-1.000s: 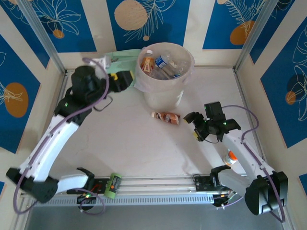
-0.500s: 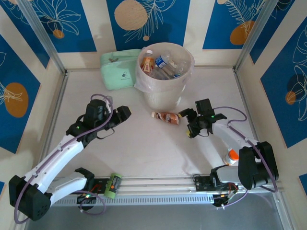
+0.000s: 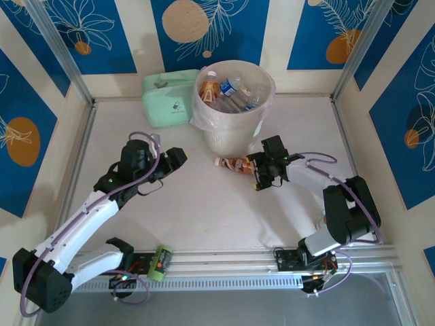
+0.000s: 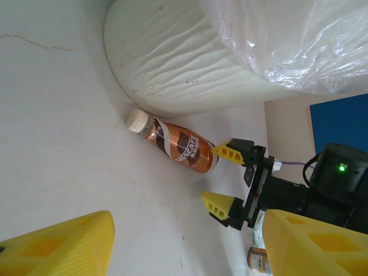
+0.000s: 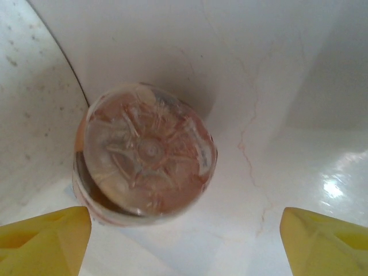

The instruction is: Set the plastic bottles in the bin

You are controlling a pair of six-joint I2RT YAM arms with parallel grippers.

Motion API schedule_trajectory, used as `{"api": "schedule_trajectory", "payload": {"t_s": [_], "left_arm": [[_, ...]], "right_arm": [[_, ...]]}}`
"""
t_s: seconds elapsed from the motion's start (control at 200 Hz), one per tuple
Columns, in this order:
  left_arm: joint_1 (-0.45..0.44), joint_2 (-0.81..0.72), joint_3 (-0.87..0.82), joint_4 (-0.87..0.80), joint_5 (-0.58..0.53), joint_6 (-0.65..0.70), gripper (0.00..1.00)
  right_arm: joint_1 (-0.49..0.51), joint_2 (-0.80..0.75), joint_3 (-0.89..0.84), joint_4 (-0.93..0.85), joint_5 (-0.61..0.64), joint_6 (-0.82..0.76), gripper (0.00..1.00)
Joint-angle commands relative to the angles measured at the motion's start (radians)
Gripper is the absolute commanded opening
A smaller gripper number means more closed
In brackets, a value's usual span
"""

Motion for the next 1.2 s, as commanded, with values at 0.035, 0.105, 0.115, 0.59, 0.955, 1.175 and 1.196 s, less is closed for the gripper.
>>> {"api": "schedule_trajectory", "payload": {"t_s": [0.035,0.105,0.115,0.59,0.955,1.175,1.196], "left_arm": [[0.011,0.002,0.024,0.011,0.029,0.005,0.68],[0.013,0.006,0.029,0.01,0.035,0.007,0.68],[0.013,0.007,0.03,0.01,0.036,0.007,0.68],[0.016,-0.013,0.046,-0.024,0.03,0.032,0.68],[0.018,0.029,0.044,0.011,0.047,0.021,0.69],[0.019,0.03,0.049,0.008,0.051,0.024,0.69],[0.019,0.03,0.05,0.005,0.049,0.026,0.69]], "right_arm": [[0.008,0.057,0.056,0.024,0.045,0.068,0.86],[0.008,0.092,0.07,0.023,0.049,0.079,0.85],[0.008,0.096,0.072,0.022,0.049,0.079,0.85],[-0.019,0.209,0.138,-0.051,0.044,0.058,0.66],[0.006,0.153,0.162,-0.139,0.044,-0.072,0.68],[0.04,0.098,0.196,-0.215,0.06,-0.219,0.78],[0.043,0.093,0.192,-0.216,0.052,-0.232,0.78]]}}
